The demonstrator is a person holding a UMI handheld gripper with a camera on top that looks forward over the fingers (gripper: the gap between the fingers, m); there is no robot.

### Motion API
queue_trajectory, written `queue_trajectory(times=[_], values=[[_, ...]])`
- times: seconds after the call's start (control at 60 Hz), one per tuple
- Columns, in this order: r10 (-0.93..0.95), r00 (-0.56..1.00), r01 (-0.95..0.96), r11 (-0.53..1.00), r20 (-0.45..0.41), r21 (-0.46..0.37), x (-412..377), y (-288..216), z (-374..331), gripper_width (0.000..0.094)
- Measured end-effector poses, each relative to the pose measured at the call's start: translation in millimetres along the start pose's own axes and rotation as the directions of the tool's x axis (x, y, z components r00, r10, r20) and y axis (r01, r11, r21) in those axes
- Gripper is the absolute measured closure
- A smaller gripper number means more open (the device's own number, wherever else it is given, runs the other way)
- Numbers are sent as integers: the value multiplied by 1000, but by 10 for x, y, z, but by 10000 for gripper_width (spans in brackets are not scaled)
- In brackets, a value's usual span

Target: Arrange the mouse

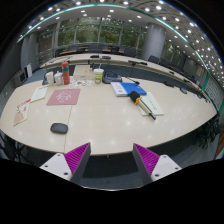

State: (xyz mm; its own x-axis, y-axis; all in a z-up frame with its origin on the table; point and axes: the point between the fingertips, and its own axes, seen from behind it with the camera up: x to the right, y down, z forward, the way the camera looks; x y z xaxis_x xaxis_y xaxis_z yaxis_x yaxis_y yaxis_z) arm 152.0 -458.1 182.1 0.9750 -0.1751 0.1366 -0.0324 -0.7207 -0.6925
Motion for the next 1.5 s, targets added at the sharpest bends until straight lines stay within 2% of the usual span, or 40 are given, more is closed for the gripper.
queue_trajectory(times=[0.117,0.233,0.383,0.567,0.833,1.2,1.283,1.333,1.433,1.483,1.5], values=[[5,1000,-6,999,-8,-39,-108,168,17,78],[10,1000,-10,999,-11,-47,-455,309,368,76],[36,998,-32,996,47,-79,-1108,597,802,83],[1,993,8,997,120,-75,-1949,681,1279,77],[-17,989,19,1000,149,-12,-2614,377,1897,83],[-51,988,42,997,145,65,-2805,-206,2399,85],[-52,986,40,996,156,84,-2880,-312,2503,118],[-48,984,33,995,169,91,-2929,-367,2548,168],[-36,981,15,994,193,107,-3017,-444,2634,326],[-42,981,19,993,192,118,-3034,-479,2661,434],[-47,982,25,992,184,120,-3023,-482,2668,437]])
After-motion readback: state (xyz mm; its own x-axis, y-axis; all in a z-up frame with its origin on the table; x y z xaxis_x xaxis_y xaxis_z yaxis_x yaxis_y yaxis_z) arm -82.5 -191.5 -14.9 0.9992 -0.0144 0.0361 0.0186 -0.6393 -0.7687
